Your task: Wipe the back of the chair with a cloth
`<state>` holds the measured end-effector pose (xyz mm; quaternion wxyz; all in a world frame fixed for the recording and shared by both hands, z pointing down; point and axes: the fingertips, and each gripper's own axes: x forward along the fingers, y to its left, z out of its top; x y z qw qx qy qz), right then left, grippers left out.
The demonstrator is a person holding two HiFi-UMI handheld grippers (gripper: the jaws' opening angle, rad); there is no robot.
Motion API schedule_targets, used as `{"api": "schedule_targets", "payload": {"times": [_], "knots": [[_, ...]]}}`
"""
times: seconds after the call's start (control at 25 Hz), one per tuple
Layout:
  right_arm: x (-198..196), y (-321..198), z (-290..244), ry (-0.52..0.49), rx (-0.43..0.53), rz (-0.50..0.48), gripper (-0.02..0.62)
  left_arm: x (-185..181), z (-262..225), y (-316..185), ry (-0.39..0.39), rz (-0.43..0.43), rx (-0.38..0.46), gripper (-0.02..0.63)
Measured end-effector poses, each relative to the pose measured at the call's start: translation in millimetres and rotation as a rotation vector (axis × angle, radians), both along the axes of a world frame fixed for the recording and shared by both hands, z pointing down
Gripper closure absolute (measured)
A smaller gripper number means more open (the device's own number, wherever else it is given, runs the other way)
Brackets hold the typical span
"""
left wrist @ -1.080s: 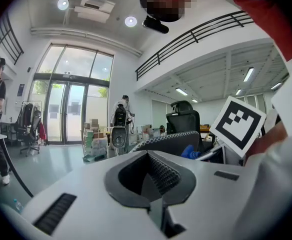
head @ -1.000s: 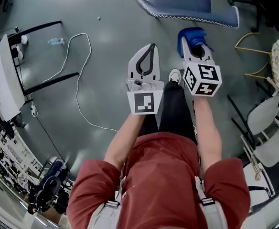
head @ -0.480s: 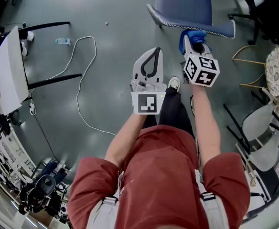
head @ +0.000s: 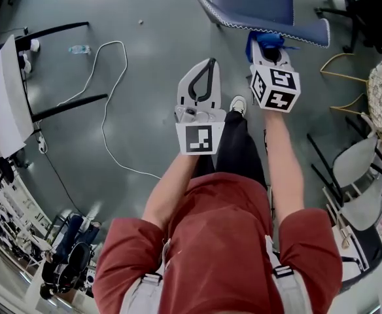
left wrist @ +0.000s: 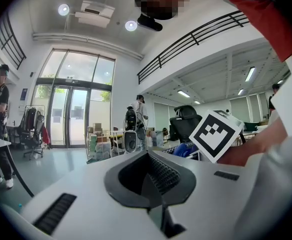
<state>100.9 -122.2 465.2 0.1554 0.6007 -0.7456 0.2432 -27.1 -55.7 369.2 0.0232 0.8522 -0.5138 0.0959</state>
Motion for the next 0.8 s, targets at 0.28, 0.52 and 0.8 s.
{"api": "schedule_targets", "payload": {"times": [0.28, 0.52, 0.8], "knots": [[-3.6, -13.3, 37.8, -0.017, -0.002, 0.008, 0.537, -3.7, 21.0, -19.9, 0.005, 0.002, 0.108, 0.595], [-0.3, -30.6, 92.3, -0.016, -0.05, 0.019, 0.537, -11.2, 60.2, -28.8, -0.013, -0.005, 0.085, 0.595], [-11.8, -57.4, 159.3, 0.024, -0.097, 0.018, 0.536, -38.8, 115.9, -39.5, -0.022, -0.021, 0.046, 0.595]]}}
